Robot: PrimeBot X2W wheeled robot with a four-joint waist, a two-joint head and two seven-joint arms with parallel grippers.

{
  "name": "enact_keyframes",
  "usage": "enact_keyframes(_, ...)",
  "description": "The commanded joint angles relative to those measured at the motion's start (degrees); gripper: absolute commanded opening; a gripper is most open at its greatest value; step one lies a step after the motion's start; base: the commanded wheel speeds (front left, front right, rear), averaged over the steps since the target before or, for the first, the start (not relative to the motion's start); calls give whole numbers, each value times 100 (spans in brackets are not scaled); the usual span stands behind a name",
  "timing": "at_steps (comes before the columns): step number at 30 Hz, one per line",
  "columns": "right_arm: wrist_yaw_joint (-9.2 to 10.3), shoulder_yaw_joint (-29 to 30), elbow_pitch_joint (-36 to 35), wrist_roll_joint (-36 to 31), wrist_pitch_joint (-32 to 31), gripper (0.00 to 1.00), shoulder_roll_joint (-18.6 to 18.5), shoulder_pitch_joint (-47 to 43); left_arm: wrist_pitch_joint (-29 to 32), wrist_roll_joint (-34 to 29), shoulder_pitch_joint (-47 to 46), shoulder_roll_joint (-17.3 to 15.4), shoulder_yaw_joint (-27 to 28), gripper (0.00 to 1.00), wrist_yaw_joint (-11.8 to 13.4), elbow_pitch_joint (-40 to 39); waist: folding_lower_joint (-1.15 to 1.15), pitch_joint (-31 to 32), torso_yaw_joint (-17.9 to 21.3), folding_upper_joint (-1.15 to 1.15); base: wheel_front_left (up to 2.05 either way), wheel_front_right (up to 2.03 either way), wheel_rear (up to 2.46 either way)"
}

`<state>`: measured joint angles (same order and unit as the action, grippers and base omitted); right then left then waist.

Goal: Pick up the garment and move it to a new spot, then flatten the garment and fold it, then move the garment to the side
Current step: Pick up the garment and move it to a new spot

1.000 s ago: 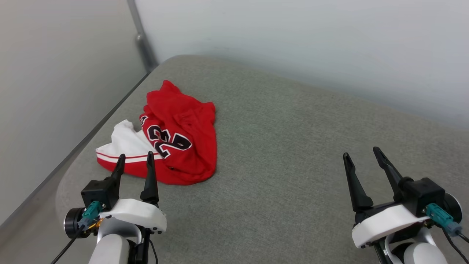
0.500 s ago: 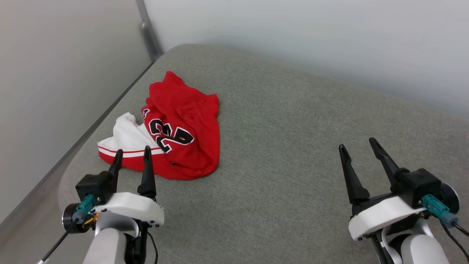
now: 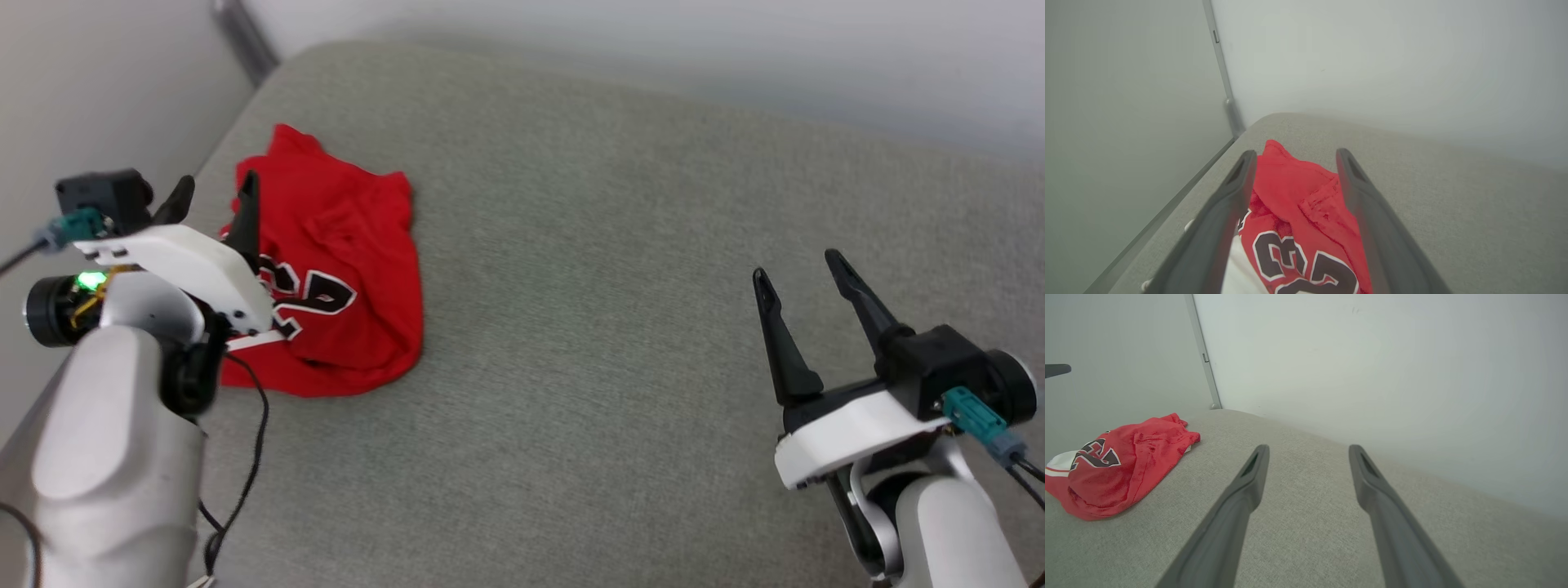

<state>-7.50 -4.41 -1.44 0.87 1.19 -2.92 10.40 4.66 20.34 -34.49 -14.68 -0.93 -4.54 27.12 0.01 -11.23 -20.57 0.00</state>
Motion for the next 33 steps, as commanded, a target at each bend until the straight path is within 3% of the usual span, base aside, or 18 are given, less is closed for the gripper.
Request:
enact_keyframes(1, 2, -31, -71, -57, 56, 100, 6, 168, 362, 167, -207, -119, 7, 100, -97, 175, -1, -381, 352, 0, 0, 0, 0)
enact_keyframes(6, 2, -83, -108, -95, 56, 100, -5, 370, 1818, 688, -636, -544, 79, 100, -207, 892, -1, -927, 643, 0, 0, 0, 0)
enact_keyframes(11, 2, -127, -29, -62, 110, 100, -7, 542, 2782, 932, -766, -831, 93, 100, -242, 1659, -1, -1254, 838, 0, 0, 0, 0)
enact_keyframes(19, 2, -197, 156, 19, 201, 100, -3, 689, 3692, 1242, -638, -609, 90, 98, -147, 2725, -1, -1398, 952, 0, 0, 0, 0)
enact_keyframes(20, 2, -201, 185, 33, 209, 100, -2, 706, 3687, 1253, -650, -591, 83, 29, -152, 2762, -1, -1384, 956, 0, 0, 0, 0)
enact_keyframes(21, 2, -198, 212, 42, 220, 100, -2, 716, 3546, 1243, -673, -595, 94, 0, -145, 2758, -1, -1346, 955, 0, 0, 0, 0)
enact_keyframes(25, 2, -172, 291, 72, 256, 100, -3, 697, 3077, 1099, -786, -757, 81, 0, -104, 2670, -1, -1201, 939, 0, 0, 0, 0)
enact_keyframes(26, 2, -138, 349, 90, 276, 100, -2, 632, 2614, 949, -921, -885, 62, 0, -2, 2571, -1, -1048, 910, 0, 0, 0, 0)
enact_keyframes(33, 2, -23, 522, 202, 382, 100, 3, 363, 1405, 564, -1244, -981, -44, 0, 313, 2329, -1, -428, 801, 0, 0, 0, 0)
